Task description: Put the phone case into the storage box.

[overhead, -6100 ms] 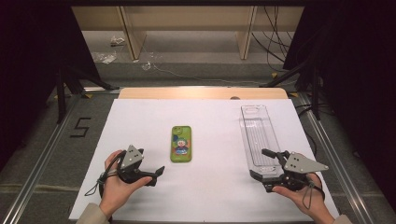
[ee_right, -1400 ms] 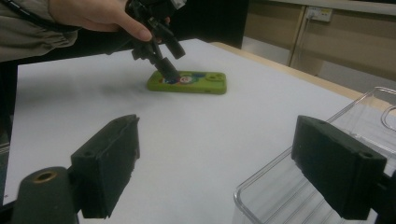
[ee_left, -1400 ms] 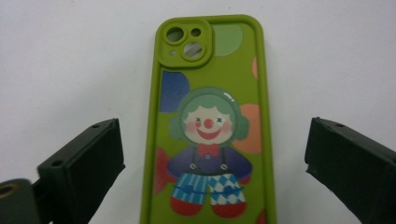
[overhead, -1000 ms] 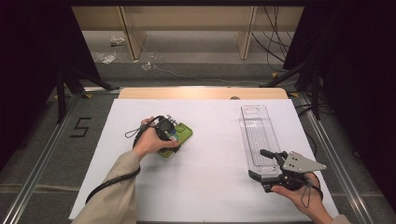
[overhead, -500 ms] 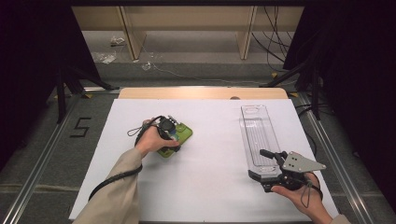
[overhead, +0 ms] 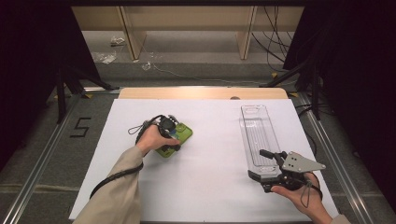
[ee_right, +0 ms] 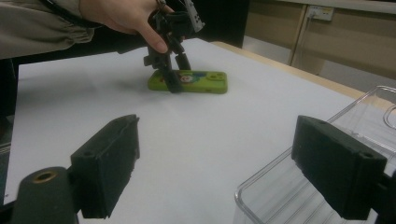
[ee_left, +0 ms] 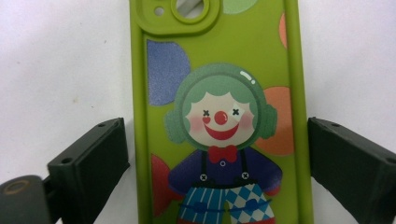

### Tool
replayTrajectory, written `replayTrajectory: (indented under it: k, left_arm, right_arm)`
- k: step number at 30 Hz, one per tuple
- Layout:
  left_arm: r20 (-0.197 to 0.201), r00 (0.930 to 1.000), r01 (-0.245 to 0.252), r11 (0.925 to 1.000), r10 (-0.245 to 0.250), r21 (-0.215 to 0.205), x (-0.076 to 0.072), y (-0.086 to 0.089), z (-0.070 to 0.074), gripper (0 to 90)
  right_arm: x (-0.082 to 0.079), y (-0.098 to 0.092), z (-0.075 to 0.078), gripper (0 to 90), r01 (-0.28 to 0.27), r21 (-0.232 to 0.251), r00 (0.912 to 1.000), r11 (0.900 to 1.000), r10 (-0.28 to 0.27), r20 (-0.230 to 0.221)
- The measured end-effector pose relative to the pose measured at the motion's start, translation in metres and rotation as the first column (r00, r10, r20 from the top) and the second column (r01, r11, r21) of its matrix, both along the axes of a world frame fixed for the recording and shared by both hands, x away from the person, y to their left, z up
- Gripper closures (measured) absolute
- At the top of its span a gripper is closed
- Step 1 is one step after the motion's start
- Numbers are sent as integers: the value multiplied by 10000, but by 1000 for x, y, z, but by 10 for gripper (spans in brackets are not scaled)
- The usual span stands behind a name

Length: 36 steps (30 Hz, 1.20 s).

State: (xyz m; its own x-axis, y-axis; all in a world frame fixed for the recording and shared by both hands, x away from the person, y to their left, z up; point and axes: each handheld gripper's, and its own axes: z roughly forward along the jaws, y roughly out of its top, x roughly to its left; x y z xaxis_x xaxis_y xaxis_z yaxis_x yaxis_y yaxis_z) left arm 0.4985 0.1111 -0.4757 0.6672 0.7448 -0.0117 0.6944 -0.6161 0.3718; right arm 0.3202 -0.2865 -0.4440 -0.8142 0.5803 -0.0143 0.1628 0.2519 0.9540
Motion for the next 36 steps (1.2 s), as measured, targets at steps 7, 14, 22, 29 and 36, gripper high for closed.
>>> replayTrajectory:
  k: [7,14,22,29,36]
  left_arm:
    - [-85,10000,-13,9999,12,-100,1,1,0,90]
    - [-173,9999,4,10000,-4,-20,2,0,1,101]
    - [-145,9998,-159,9999,159,-45,1,-1,3,152]
    - [-88,9998,-202,9998,202,-49,-1,-1,3,162]
    - [-28,9997,-225,9997,225,-98,-2,-1,3,164]
  right_arm:
    - [0,0,0,163,13,9,10000,10000,-13,25]
    - [0,1,0,163,0,-9,10000,10000,0,24]
    - [0,1,0,163,-23,-5,10000,10000,23,26]
    - [-1,1,0,163,-39,15,10000,10000,39,46]
    - [-1,1,1,163,-45,34,10000,10000,45,67]
